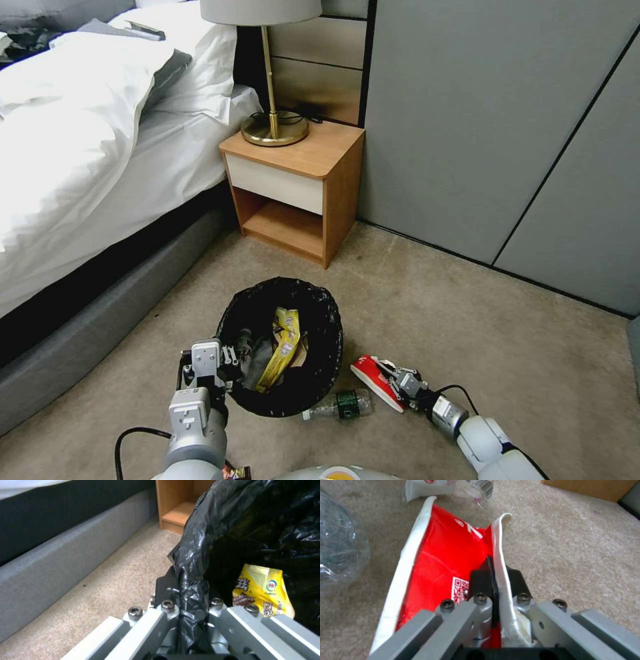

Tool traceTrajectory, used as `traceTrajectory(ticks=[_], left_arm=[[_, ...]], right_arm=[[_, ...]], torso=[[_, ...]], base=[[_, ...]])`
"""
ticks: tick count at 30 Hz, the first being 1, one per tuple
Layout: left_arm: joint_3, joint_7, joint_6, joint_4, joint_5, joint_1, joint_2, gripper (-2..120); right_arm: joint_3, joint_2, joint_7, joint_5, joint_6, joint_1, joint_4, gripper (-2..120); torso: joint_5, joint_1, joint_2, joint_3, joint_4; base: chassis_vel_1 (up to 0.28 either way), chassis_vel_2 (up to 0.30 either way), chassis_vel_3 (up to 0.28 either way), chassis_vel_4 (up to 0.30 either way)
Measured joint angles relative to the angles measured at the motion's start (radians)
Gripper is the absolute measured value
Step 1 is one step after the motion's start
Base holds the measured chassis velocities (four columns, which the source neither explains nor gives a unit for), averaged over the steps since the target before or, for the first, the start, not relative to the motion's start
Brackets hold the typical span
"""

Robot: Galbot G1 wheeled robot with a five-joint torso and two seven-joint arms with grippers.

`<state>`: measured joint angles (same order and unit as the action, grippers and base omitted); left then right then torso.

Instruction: Pick up the trash bin, then pick up the garbage from the floor and place it into the trash bin.

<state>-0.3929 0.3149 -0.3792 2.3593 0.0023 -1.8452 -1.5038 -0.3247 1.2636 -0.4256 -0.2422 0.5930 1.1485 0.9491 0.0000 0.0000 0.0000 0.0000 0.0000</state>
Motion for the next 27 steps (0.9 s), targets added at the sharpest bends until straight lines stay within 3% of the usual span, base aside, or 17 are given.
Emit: traceTrajectory(ticks=[9,13,17,18,21,22,24,27], left_arm=[[0.003,-0.001,0.001,0.005,0.003,-0.005,0.002,1],[0.0,-0.001,0.001,0.007,0.002,-0.006,0.006,1],[-0.001,-0.001,0.001,0.008,0.001,-0.004,0.008,1],[-0.001,-0.001,0.001,0.008,0.001,-0.004,0.008,1],[0.0,-0.001,0.001,0.008,0.001,-0.003,0.008,1],[0.0,-0.001,0.001,0.008,0.001,-0.003,0.008,1],[0.001,-0.002,0.001,0.008,0.001,-0.003,0.009,1],[0.002,-0.002,0.001,0.008,0.003,-0.004,0.009,1]], right_arm=[[-0.002,-0.002,0.0,0.014,0.003,0.01,0.017,0],[-0.004,-0.006,0.025,0.076,0.005,0.026,0.091,0],[-0.014,-0.018,0.069,0.185,-0.024,0.071,0.313,0],[-0.014,-0.018,0.069,0.185,-0.024,0.071,0.313,0],[-0.027,-0.036,0.103,0.256,-0.052,0.108,0.507,0],[-0.027,-0.036,0.103,0.256,-0.052,0.108,0.507,0],[-0.03,-0.048,0.128,0.296,-0.079,0.136,0.665,0],[-0.029,-0.055,0.145,0.323,-0.097,0.154,0.803,0]], torso=[[0.0001,0.0,0.0,0.0,0.0],[0.0001,0.0,0.0,0.0,0.0],[-0.0001,0.0,0.0,0.0,0.0002],[-0.0001,0.0,0.0,0.0,0.0002],[-0.0001,0.0,0.0,0.0,0.0],[-0.0001,0.0,0.0,0.0,0.0],[0.0,0.0,0.0,0.0,-0.0001],[-0.0002,0.0,0.0,0.0,0.0]], base=[[0.0,0.0,0.0,0.0],[0.0,0.0,0.0,0.0],[0.0,0.0,0.0,0.0],[0.0,0.0,0.0,0.0],[0.0,0.0,0.0,0.0],[0.0,0.0,0.0,0.0],[0.0,0.0,0.0,0.0],[0.0,0.0,0.0,0.0]])
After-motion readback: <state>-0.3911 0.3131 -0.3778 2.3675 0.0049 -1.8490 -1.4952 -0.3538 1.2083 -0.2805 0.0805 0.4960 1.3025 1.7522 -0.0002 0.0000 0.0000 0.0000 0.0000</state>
